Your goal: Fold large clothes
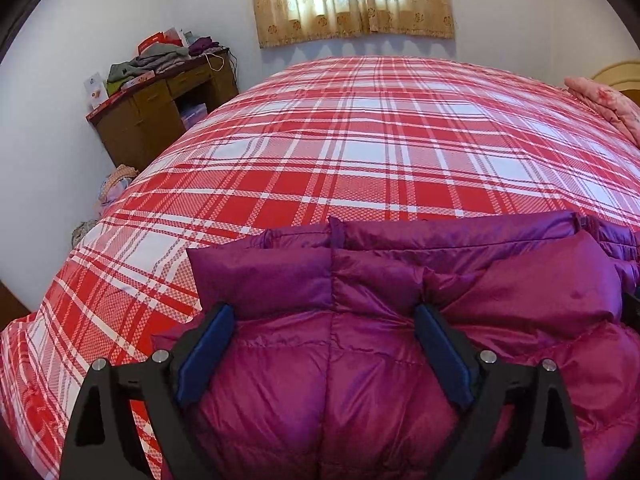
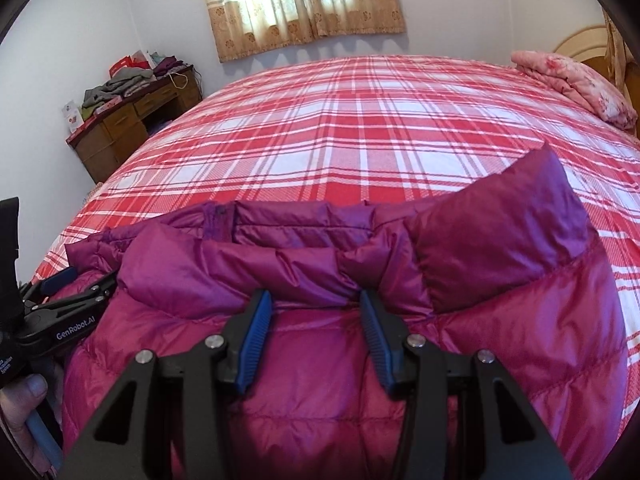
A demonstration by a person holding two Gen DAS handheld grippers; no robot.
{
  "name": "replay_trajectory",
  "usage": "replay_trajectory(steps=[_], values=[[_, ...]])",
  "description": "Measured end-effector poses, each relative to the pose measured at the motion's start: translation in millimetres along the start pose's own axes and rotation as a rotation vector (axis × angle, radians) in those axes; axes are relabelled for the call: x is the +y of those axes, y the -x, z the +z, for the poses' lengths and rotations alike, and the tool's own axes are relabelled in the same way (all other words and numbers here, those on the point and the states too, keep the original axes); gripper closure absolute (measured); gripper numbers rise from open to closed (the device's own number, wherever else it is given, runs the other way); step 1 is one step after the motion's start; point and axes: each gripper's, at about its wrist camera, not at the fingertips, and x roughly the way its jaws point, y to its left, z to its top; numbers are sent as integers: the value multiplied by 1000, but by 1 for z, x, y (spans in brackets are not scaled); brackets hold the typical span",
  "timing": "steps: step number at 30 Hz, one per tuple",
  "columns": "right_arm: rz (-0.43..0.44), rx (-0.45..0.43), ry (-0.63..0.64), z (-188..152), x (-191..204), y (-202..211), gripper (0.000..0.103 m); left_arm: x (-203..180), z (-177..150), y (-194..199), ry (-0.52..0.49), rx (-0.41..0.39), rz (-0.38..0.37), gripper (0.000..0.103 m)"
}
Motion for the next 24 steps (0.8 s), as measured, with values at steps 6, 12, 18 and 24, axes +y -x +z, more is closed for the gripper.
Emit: replay_trajectory(steps=[6, 12, 18, 24], values=[[-5, 13, -1, -1, -1, -2, 54, 0, 0, -3, -1, 14, 6, 8], [-16, 28, 4, 0, 0, -5, 54, 0, 0, -5, 2, 23, 7, 7], [-22, 34, 8, 1, 1, -7, 54, 0, 0, -5, 3, 23, 6, 6], [-21, 40, 15, 0, 1, -8, 54, 0, 0, -5, 3, 24, 5, 6]])
